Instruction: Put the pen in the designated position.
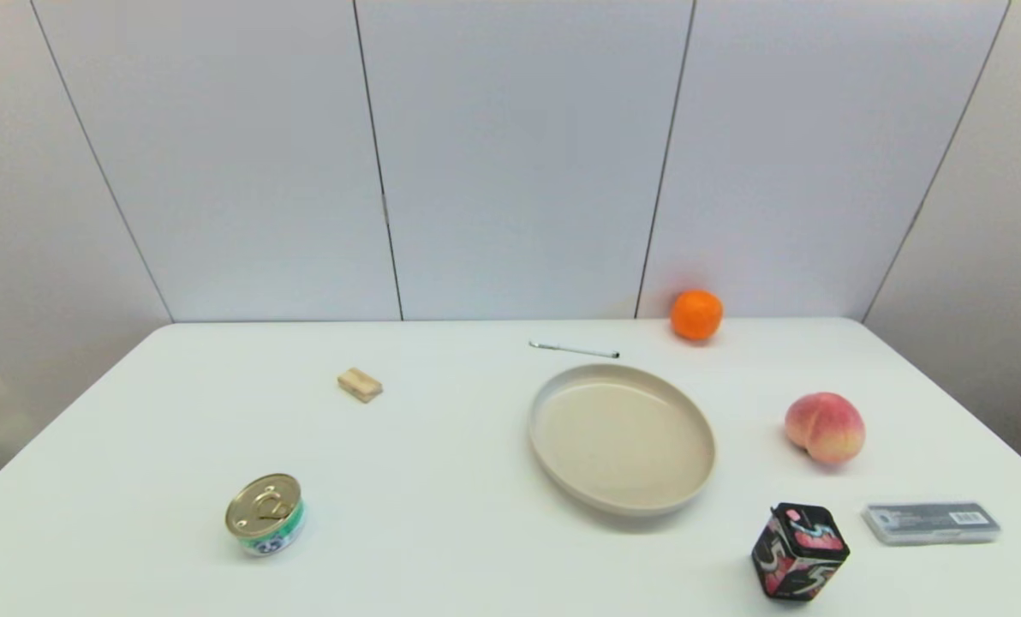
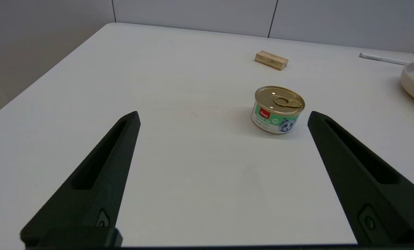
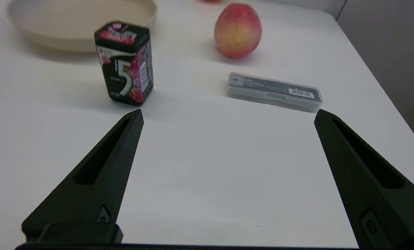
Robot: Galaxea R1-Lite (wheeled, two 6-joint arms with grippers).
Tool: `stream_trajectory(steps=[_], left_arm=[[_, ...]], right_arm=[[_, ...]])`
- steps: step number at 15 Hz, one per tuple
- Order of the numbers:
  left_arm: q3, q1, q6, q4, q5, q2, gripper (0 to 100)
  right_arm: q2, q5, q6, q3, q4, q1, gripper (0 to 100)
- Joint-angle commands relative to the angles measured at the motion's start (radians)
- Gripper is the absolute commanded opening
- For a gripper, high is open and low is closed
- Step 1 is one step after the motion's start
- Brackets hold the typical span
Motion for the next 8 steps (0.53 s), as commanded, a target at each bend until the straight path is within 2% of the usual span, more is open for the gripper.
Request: stream_trajectory(steps=[1, 4, 8], left_arm=[[0.0, 0.0, 0.0, 0.0, 0.0, 0.0, 100], [0.0, 0.0, 0.0, 0.0, 0.0, 0.0, 100], [0.0, 0.0, 0.0, 0.0, 0.0, 0.0, 100]], right_arm=[[-0.046, -0.038, 0.116, 0.02, -0.041, -0.001, 100], [-0.046, -0.055, 0.127, 0.029, -0.073, -0.001, 100], [-0.046, -0.053, 0.127, 0.026, -0.059, -0.001, 100]])
